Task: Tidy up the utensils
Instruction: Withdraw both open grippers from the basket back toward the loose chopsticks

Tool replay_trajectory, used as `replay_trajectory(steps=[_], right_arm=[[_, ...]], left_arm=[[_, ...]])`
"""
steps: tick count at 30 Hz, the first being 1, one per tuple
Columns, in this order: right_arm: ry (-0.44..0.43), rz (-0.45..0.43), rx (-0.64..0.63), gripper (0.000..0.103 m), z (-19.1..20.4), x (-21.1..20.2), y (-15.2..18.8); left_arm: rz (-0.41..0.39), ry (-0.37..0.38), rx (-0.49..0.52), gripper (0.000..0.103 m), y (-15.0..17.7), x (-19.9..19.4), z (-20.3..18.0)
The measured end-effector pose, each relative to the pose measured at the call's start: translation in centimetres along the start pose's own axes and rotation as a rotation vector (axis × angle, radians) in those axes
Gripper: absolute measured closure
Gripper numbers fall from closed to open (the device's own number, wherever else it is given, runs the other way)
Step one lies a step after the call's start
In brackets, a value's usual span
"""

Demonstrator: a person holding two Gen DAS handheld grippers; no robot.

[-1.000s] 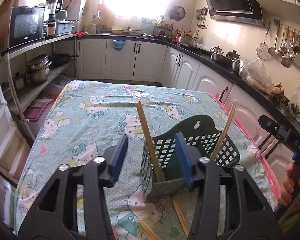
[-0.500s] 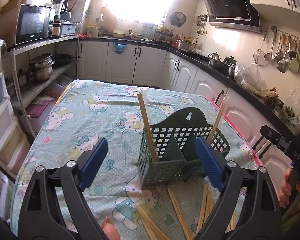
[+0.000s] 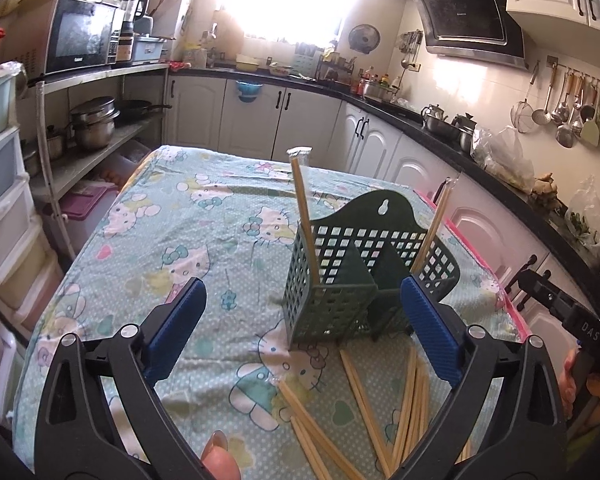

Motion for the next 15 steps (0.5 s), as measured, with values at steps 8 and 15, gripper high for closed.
replay_trajectory(steps=[8,15], right_arm=[[-0.010,0.042,-0.007,0.043,0.5,0.4,2.0],[-0.029,0.085,-0.003,0.043,0.8,1.2,3.5]], left_arm=[[0.034,-0.015,-0.006,0.013,1.7,0.3,0.5],[0.073,-0.034,-0.014,0.013,3.3,0.9,1.1]])
Point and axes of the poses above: each gripper's, at about its wrist camera, not at the fingertips, and x roughly the way its jaws point, z to its left, y to its underside, the point moved 1 cm from there along x, roughly the way its jaws point, and after that the axes turned 11 degrees about -y, right-handed, at the moved point
